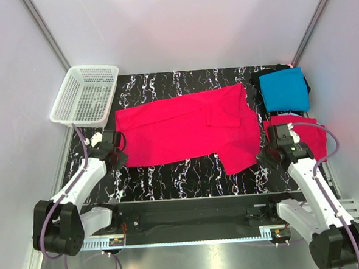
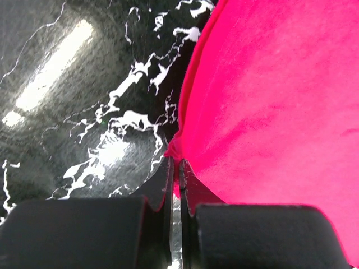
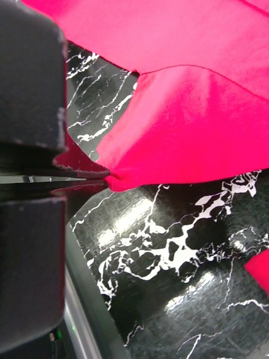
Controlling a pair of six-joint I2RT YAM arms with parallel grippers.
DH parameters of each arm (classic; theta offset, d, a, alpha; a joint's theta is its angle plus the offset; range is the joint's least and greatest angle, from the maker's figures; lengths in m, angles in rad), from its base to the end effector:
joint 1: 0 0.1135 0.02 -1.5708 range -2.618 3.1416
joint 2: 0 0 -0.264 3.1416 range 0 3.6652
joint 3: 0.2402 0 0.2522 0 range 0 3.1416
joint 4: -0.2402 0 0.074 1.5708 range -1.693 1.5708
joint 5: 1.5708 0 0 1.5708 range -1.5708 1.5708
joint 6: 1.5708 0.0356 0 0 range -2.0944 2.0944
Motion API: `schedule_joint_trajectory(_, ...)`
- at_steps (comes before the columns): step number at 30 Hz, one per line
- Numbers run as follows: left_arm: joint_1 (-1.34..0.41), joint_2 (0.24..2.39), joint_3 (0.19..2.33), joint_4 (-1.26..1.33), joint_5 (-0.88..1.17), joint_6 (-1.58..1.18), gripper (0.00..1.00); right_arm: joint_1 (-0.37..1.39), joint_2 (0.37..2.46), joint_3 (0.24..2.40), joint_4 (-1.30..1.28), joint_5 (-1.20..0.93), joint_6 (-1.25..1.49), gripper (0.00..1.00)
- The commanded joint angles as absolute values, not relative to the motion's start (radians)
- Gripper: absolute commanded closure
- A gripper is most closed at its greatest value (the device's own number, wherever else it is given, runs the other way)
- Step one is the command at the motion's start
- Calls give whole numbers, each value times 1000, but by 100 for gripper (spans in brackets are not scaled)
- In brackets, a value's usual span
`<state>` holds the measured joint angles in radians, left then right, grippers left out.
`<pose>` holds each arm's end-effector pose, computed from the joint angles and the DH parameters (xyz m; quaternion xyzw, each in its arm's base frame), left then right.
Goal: Fold and stack the t-shirts
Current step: Fold the tshirt
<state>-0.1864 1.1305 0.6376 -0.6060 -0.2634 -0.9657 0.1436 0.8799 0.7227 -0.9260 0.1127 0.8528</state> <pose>0.1992 -0.0281 0.1927 -0.3945 0.8800 -0.0192 0.2639 0.1533 0.0181 0.2412 0.3492 0.9039 0.0672 0.2378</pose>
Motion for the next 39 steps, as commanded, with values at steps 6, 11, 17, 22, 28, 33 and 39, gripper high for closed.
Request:
schedule_joint_trajectory(6,-216,1049,609,-673,-259,-1002,100,149,798,804,-1048,181,888,100)
schedule_joint_trajectory(11,-238,1037,623,-709,-264,-1009,100,149,770,816,-1072,167,913,100)
schedule_joint_trajectory(17,-255,977,612,-756,-271,-1029,100,149,715,822,-1112,150,937,100)
schedule_joint_trajectory(22,-258,971,636,-762,-284,-1029,100,150,745,821,-1071,144,919,100)
schedule_joint_trajectory(28,-256,1110,765,-762,-318,-1017,100,149,922,896,-953,150,862,100)
schedule_joint_trajectory(33,-256,1219,926,-759,-334,-1011,100,150,1087,1087,-902,169,773,100)
schedule_joint_trajectory(39,-247,1356,1072,-756,-341,-1005,100,149,1314,1256,-818,153,672,100)
